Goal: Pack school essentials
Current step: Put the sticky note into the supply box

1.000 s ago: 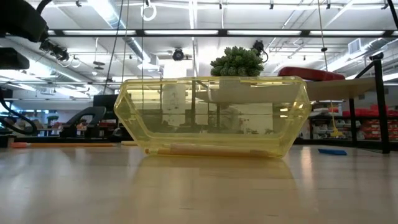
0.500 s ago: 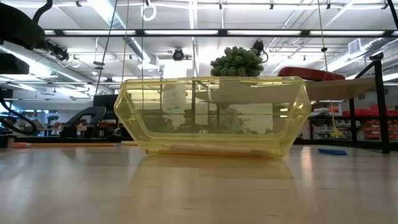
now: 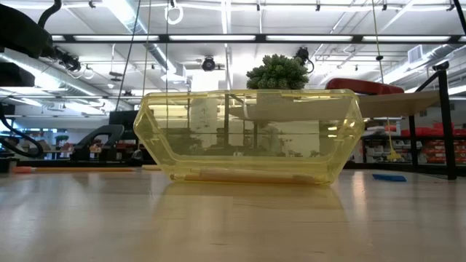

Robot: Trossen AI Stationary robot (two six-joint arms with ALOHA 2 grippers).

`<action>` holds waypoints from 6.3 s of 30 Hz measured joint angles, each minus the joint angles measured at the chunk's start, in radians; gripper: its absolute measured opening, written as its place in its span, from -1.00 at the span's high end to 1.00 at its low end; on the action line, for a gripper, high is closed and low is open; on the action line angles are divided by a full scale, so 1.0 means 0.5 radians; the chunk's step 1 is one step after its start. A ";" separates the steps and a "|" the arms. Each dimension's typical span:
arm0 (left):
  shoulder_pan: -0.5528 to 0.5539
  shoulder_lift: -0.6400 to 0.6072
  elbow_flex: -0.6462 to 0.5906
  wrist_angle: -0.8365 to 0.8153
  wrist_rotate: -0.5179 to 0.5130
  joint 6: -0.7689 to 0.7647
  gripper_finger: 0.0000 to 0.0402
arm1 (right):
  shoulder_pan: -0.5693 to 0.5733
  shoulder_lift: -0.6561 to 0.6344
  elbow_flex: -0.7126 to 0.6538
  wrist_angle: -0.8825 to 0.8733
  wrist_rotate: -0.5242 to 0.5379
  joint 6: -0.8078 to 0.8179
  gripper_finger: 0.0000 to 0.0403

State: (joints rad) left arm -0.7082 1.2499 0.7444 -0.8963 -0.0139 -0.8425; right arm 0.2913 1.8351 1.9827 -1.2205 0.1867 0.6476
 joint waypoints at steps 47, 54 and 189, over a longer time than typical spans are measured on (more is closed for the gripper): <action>0.019 0.318 0.002 0.313 -0.031 0.625 -0.06 | 0.059 0.001 -0.001 0.002 0.000 0.023 0.35; 0.020 0.419 0.002 0.431 -0.030 0.675 -0.04 | 0.102 0.001 -0.001 0.002 0.067 0.030 0.35; 1.339 0.301 0.910 0.894 0.577 0.859 0.97 | 0.255 -0.497 0.002 0.035 0.251 0.625 0.35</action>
State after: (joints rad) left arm -0.0389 1.4006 1.1995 -0.4495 0.2748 -0.4130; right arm 0.4188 1.5867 1.9835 -1.2028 0.3121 0.9601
